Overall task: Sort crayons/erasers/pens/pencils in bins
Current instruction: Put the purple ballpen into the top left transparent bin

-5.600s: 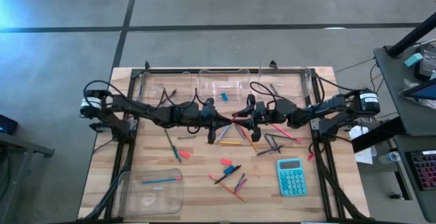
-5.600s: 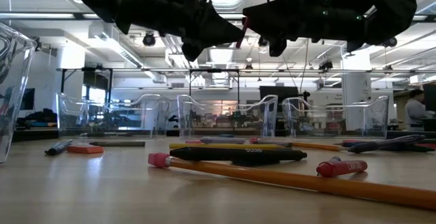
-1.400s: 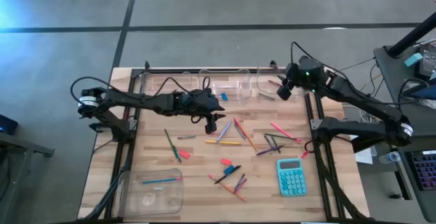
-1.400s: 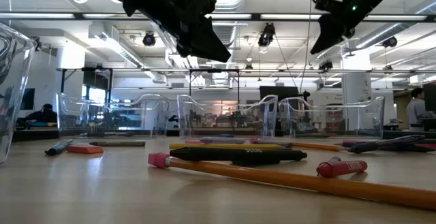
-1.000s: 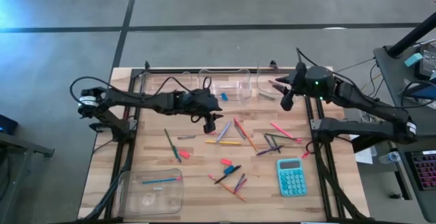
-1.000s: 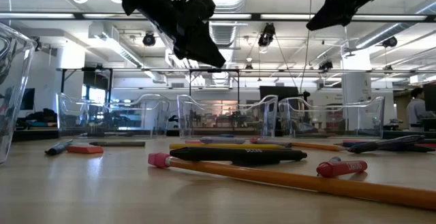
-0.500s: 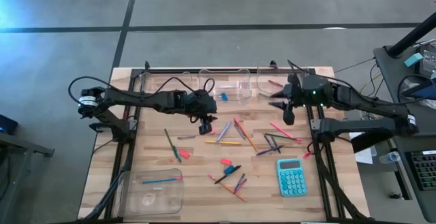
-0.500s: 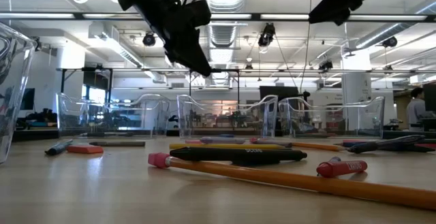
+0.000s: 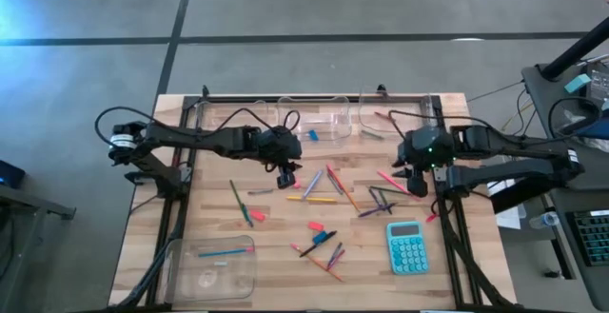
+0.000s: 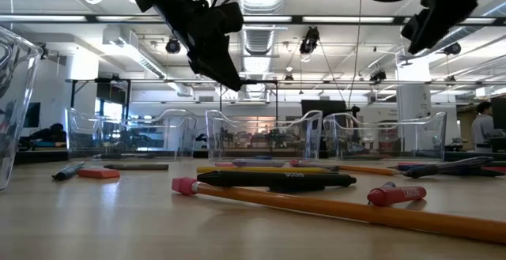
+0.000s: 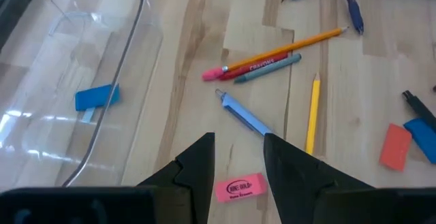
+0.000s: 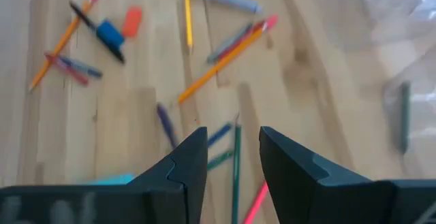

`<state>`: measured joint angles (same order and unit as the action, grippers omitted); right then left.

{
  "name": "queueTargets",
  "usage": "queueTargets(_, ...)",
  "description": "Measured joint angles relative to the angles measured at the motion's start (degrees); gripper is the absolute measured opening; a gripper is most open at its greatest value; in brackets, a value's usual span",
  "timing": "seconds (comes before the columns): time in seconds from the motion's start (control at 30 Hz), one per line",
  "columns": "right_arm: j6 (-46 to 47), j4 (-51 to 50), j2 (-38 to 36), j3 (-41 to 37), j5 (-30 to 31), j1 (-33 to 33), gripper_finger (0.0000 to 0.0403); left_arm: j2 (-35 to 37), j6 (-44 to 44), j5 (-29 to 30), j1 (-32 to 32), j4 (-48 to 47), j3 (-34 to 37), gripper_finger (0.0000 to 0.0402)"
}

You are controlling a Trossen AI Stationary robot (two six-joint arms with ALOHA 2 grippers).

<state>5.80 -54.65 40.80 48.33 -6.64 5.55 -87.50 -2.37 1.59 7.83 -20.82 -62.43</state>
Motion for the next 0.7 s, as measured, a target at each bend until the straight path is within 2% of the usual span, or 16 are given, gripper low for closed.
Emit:
queueTargets(0.27,4.1,-2.1,0.5,-2.9,-1.2,-3.1,0.0123,0.0,-0.6,0.0,0.0,0.8,0.0,0.0112)
queueTargets(0.37,4.2,-2.0,1.2,-4.0,-1.3,-4.4,0.0123,0.5,-4.3,0.0,0.0,-0.5,0.0,0.0112)
queueTargets(0.6,3.6,-0.2,4.1,-5.4,-1.3,-8.0,0.0123,6.2,-3.1,0.0,0.0,-10.6,-2.9,0.0112)
queueTargets(0.7,3.4,2.7,5.8,-6.1,-1.4,-10.2,0.0123,9.8,-3.3,0.1,0.0,-10.8,-3.3,0.0112)
